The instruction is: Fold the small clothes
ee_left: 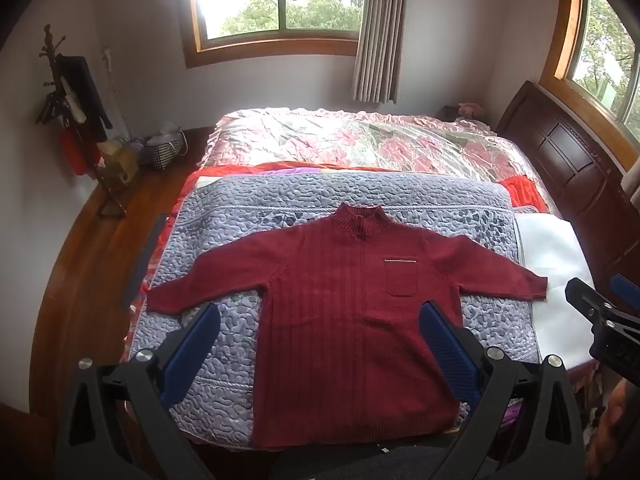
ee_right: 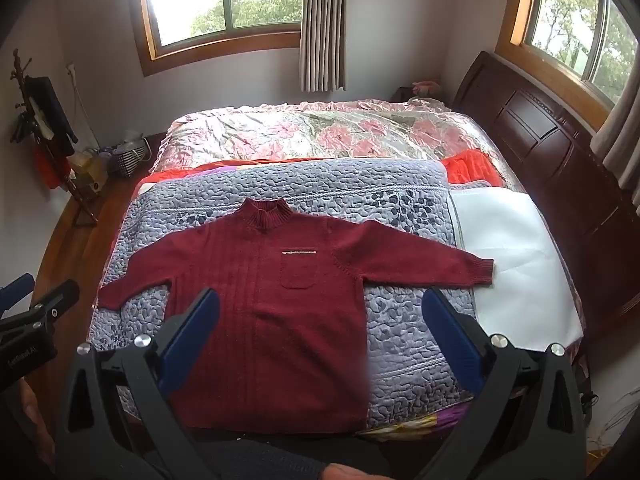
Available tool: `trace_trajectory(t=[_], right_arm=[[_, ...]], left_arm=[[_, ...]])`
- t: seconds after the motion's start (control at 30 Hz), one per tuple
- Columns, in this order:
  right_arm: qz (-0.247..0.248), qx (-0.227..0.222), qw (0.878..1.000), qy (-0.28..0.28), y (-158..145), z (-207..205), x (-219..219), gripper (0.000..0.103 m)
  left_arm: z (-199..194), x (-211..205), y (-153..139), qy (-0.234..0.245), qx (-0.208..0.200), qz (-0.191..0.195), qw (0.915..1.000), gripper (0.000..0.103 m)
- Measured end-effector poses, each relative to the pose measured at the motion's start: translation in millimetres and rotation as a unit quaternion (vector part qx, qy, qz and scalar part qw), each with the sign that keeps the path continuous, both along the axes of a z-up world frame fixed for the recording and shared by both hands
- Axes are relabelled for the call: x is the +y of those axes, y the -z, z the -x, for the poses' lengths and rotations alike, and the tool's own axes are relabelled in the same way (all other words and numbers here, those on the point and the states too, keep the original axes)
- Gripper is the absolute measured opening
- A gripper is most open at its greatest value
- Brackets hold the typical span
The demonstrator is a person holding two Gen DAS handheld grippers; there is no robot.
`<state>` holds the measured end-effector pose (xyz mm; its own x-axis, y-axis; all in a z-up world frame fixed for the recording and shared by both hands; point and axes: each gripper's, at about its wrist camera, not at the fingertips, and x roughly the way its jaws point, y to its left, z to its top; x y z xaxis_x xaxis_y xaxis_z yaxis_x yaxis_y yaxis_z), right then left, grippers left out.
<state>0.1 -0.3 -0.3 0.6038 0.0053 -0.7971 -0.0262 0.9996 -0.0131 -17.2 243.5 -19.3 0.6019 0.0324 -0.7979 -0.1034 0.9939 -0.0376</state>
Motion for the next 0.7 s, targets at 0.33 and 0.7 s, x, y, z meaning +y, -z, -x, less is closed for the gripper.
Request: trace_trajectory(t=[0.33, 0.7], right_arm=[[-0.001, -0.001, 1.000, 0.000, 2.0, 1.1, -2.3, 0.100], [0.001, 0.003, 1.000, 0.001, 4.5, -3.0, -0.1, 0.100]], left_arm=[[0.6, -4.6, -2.1, 0.003, 0.002, -0.001, 1.0000, 0.099], [-3.7, 0.4, 1.6, 0.000, 0.006, 0.002, 1.0000, 0.099]])
